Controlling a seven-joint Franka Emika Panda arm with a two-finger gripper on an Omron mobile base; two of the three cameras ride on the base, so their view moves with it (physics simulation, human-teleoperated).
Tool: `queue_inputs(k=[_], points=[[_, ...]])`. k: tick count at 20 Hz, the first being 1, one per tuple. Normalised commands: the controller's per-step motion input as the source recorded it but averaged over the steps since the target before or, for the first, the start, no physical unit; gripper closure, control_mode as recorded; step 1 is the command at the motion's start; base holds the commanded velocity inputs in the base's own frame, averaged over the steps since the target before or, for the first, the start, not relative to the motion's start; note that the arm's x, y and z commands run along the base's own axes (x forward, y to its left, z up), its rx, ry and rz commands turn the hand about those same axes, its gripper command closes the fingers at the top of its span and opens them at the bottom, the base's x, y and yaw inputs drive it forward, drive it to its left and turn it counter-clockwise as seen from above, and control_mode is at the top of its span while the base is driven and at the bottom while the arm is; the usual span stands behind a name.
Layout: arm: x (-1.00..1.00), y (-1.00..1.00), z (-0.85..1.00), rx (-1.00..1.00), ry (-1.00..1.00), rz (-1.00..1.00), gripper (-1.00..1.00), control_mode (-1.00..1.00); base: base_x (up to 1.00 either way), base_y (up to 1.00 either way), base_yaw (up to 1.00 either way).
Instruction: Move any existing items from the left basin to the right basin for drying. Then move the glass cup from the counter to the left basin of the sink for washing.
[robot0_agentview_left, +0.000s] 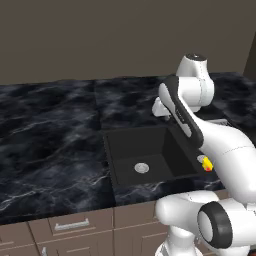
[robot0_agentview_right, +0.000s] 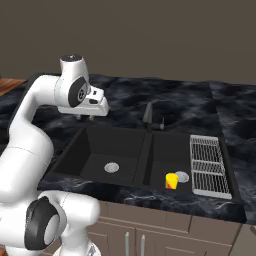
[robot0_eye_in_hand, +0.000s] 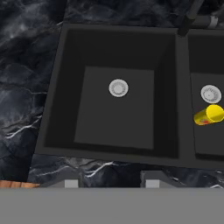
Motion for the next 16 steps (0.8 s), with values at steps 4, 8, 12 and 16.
queue_inputs(k=[4,8,12,16], points=[[0.00,0.00,0.00,0.00,0.00,0.00,-1.00,1.00,0.00,0.01,-0.01],[0.00,0.00,0.00,0.00,0.00,0.00,-1.00,1.00,-0.65,0.00,-0.02],[0.00,0.00,0.00,0.00,0.00,0.00,-1.00,1.00,-0.52,0.00,0.00],[0.00,0.00,0.00,0.00,0.00,0.00,-1.00,1.00,-0.16,-0.13,0.00]])
